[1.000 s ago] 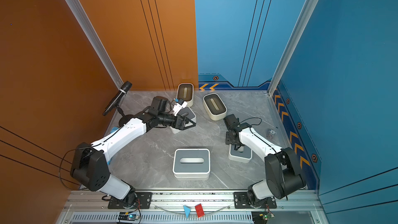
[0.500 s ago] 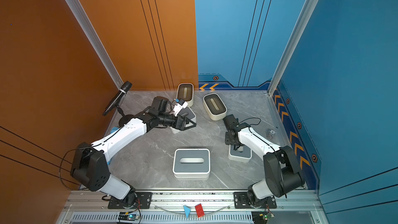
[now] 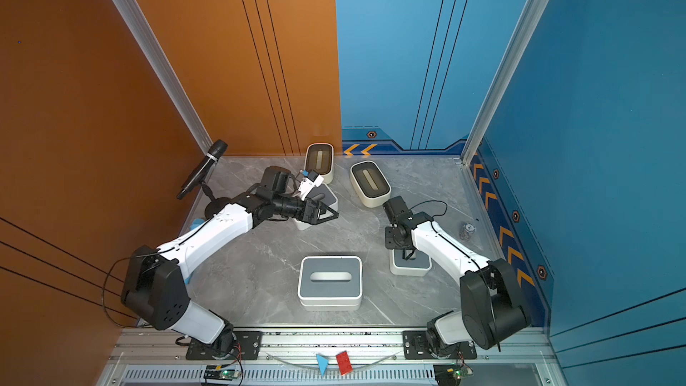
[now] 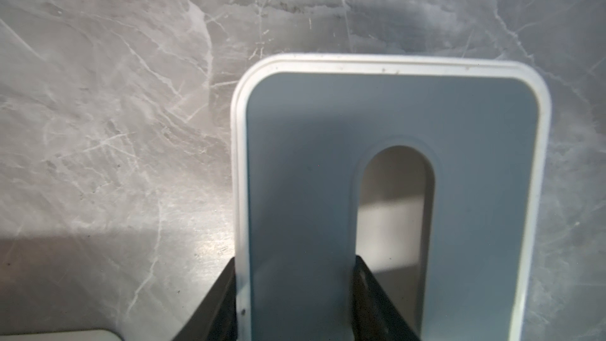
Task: Stack the tissue boxes
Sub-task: Pick up the tissue box from the center of the board.
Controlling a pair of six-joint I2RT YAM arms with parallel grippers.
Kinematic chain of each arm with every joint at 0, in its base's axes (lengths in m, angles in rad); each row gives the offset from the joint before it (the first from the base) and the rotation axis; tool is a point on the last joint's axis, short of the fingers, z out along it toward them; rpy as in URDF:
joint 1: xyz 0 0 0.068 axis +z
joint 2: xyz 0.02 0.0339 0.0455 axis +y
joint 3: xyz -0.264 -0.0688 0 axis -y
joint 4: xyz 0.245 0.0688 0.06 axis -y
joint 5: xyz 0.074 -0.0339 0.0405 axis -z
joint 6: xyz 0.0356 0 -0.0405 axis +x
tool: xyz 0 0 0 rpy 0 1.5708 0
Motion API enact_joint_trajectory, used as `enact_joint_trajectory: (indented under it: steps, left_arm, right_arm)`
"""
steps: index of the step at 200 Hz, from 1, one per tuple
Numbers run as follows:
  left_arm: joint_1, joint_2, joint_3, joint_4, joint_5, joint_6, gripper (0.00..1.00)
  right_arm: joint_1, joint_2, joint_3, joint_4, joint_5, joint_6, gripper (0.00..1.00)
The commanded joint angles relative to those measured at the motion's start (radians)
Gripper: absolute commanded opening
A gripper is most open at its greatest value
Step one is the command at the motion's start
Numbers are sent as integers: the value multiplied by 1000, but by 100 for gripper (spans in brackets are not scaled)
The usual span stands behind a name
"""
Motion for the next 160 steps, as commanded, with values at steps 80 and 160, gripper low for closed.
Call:
enact_joint_trajectory:
  steps: [80, 160]
  left_arm:
    - [9, -263, -233, 182, -72, -201, 98]
    - [126, -731, -484, -92, -140, -360, 98]
  right_arm:
    - [18, -123, 166, -190, -33, -188, 37]
    - [92, -142, 244, -227, -18, -316, 37]
